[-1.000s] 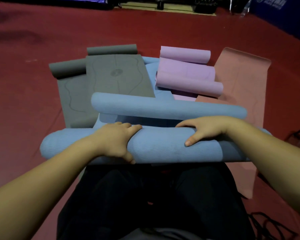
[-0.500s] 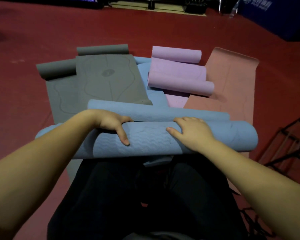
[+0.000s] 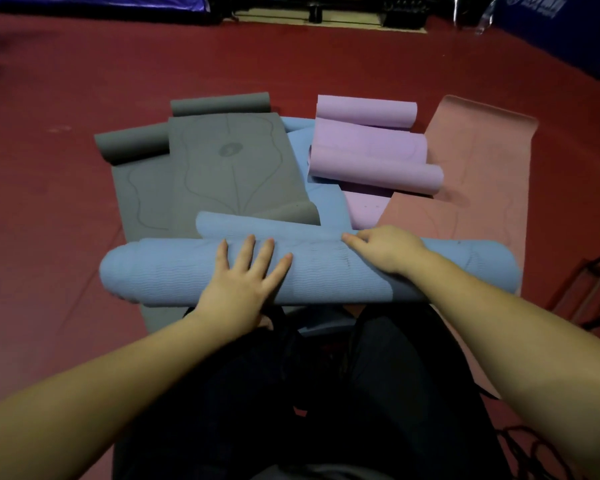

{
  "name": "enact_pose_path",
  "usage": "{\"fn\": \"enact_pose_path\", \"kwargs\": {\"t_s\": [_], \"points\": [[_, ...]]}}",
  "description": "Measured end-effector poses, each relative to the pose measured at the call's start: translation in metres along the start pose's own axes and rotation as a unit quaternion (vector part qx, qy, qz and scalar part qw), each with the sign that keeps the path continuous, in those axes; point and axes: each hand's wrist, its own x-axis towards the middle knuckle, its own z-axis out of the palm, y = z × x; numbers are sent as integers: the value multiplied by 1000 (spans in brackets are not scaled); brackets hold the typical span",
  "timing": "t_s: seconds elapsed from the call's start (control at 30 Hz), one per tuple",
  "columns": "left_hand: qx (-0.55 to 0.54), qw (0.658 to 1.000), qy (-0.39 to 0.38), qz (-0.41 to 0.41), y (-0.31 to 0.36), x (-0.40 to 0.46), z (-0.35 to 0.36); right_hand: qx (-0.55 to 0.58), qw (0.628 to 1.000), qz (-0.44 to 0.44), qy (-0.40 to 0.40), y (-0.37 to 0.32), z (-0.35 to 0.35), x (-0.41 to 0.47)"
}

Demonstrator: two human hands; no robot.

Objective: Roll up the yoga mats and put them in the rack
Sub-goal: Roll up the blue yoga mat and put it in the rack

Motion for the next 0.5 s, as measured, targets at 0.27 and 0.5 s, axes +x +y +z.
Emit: {"fn": "enact_pose_path", "kwargs": {"t_s": [0.27,0.5], "points": [[4,1000,-1,-20,-8,21,-8,1,998,8,-68,-6,-16,11],[4,1000,26,7,-10,4,-32,28,995,15,-92,-5,-26,-7]]}}
